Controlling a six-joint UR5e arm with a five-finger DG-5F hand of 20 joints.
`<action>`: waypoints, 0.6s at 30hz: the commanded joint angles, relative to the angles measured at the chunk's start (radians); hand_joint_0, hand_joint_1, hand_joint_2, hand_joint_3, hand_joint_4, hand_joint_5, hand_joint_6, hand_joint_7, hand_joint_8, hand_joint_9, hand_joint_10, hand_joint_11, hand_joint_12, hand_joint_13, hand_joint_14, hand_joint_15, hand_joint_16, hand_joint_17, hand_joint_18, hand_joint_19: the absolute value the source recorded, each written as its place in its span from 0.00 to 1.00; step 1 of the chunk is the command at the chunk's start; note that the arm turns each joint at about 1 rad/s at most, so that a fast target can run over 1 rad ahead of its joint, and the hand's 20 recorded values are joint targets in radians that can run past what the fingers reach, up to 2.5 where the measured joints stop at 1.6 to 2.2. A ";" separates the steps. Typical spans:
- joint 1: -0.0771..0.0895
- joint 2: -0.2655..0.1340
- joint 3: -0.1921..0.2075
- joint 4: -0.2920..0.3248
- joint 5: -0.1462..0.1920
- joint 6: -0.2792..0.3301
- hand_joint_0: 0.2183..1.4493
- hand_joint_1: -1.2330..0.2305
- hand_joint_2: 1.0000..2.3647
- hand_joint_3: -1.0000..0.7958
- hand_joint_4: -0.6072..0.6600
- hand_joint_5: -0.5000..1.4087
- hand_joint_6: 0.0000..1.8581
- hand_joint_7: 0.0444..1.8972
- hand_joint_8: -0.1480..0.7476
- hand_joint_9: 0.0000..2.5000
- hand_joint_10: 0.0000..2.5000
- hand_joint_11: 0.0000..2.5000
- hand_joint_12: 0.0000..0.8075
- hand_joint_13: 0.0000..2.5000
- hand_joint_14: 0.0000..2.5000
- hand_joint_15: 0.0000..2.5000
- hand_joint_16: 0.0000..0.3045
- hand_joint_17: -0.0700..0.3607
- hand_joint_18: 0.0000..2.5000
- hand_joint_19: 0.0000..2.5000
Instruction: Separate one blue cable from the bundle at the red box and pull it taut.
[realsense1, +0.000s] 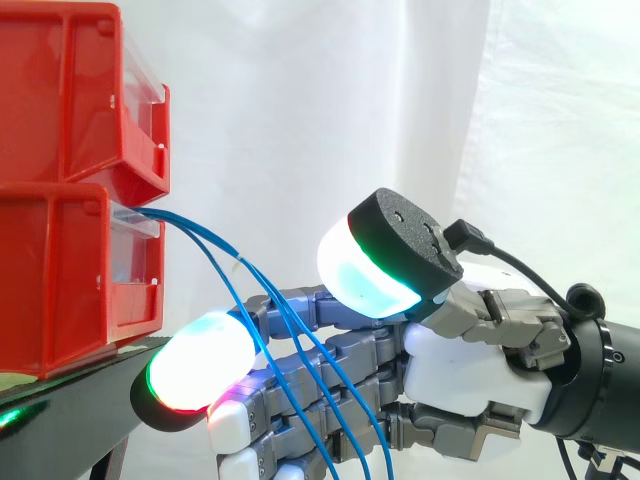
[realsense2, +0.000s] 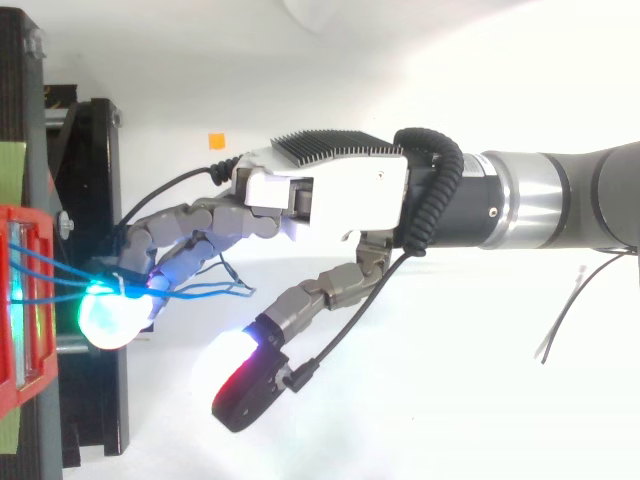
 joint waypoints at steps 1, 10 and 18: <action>-0.006 0.000 0.001 0.001 -0.010 0.005 0.31 0.41 0.00 0.28 0.72 0.18 0.27 0.48 0.49 0.28 0.01 0.17 0.44 0.30 0.01 0.18 0.16 0.42 0.26 0.28; -0.027 -0.002 0.001 0.008 -0.012 -0.030 0.30 0.41 0.00 0.28 0.72 0.18 0.27 0.47 0.49 0.28 0.01 0.17 0.44 0.30 0.01 0.19 0.17 0.43 0.26 0.27; -0.030 -0.011 0.001 0.011 -0.015 -0.042 0.30 0.41 0.00 0.28 0.72 0.18 0.27 0.46 0.49 0.27 0.01 0.17 0.45 0.31 0.01 0.18 0.17 0.43 0.26 0.27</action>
